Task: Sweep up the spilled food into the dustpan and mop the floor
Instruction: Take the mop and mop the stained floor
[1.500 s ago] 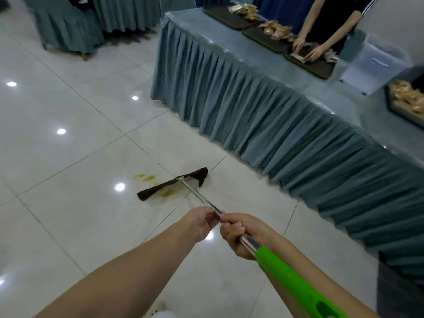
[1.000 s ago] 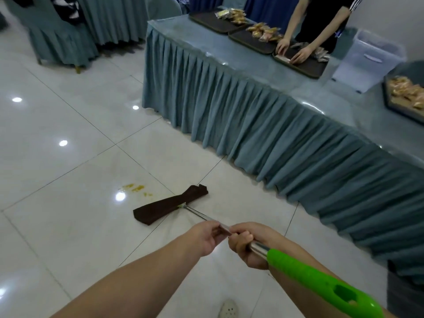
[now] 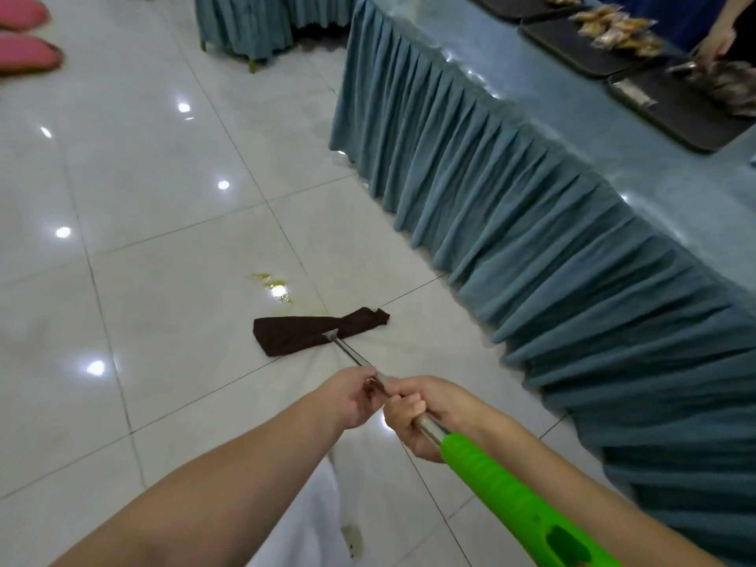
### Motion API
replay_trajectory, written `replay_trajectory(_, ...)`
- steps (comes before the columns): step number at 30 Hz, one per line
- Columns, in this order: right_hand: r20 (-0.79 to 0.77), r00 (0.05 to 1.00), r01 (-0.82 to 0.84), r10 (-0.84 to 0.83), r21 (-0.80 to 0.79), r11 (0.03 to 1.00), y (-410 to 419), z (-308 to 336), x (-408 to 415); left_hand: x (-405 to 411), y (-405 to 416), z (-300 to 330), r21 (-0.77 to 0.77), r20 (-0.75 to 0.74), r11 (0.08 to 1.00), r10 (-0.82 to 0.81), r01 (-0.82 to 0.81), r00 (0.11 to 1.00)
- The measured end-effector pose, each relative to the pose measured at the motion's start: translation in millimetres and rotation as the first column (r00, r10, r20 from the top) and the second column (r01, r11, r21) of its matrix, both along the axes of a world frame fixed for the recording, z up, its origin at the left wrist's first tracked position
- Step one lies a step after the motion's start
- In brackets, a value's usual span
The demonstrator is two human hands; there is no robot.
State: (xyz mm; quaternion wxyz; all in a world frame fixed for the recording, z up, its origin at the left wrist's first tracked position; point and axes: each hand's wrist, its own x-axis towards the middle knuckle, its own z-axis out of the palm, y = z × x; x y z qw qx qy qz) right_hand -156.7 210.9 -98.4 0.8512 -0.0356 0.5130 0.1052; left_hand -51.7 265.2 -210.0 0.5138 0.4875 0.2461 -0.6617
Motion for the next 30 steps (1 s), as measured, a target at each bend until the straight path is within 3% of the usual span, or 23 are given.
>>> replay_trajectory(14,-0.072,0.977,-0.198,0.2,0.044,0.979,-90.3,-6.3,120.6,127.8,-81.0,-3.0,0.005,0.011,1.0,-0.017,0.017,1.0)
replay_trajectory(24,-0.115,0.963,-0.241,0.244,0.041,0.97,-136.9,-18.9,225.9,229.4,-126.9,-12.6,0.05,0.051,0.997,0.048,-0.051,0.998)
replay_trajectory(30,-0.109,0.967,-0.228,0.229,0.024,0.973,-153.1,-32.5,261.6,266.1,-146.9,-18.5,0.082,0.101,0.997,-0.001,-0.007,0.995)
